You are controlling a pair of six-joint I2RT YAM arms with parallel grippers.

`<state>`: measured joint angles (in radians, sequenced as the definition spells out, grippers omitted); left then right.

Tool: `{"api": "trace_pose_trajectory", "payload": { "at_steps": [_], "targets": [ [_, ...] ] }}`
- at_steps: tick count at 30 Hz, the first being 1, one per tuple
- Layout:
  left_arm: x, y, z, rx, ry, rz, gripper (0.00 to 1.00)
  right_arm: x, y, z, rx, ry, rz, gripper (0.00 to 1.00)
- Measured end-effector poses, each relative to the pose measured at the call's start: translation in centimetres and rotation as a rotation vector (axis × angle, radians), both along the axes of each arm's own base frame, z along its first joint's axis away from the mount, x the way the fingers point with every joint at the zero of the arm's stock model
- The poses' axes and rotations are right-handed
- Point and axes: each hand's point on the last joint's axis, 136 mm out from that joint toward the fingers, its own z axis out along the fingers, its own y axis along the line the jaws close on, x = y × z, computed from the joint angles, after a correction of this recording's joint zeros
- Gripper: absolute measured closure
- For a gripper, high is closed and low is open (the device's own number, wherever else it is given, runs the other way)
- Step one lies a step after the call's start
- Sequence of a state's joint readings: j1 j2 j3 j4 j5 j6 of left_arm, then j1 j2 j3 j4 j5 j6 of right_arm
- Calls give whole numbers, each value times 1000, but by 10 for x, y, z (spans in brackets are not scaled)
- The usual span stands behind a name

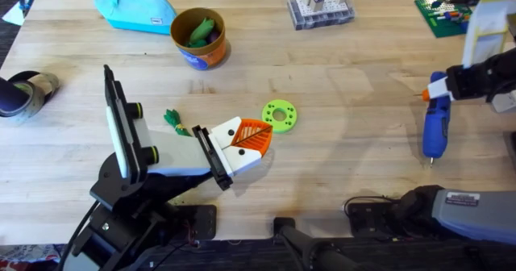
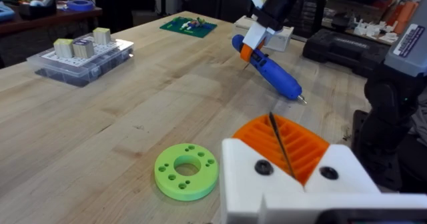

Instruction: Pick up the gripper from the table and insert it into the empty holder that is missing its gripper. Then pick up a screw, insert it into the mounting hole, and use the screwdriver to tighten it. Finally, clean up the table by picking up the vegetable and placing it into the bucket.

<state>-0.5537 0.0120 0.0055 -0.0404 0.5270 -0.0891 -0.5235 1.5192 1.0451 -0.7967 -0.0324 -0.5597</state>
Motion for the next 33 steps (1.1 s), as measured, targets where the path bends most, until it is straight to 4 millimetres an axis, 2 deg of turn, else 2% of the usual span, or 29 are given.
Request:
{"api": "trace_pose_trajectory", "payload": {
  "at_steps": [3, 10, 18, 23, 33],
  "targets": [
    [0, 0, -2, 4, 8, 0, 987, 5, -1, 15, -21, -57, -2, 948],
    [0, 0, -2, 4, 8, 0, 987, 1, 4, 3, 15, -31, -30, 949],
    [0, 0, -2, 4, 8, 0, 987, 15, 29, 7, 161, -103, -39, 949],
    [0, 0, -2, 4, 8, 0, 987, 23, 30, 9, 179, -138, -58, 949],
    [0, 0, -2, 4, 8, 0, 987, 21, 20, -16, 174, -57, -143, 950]
  ]
}}
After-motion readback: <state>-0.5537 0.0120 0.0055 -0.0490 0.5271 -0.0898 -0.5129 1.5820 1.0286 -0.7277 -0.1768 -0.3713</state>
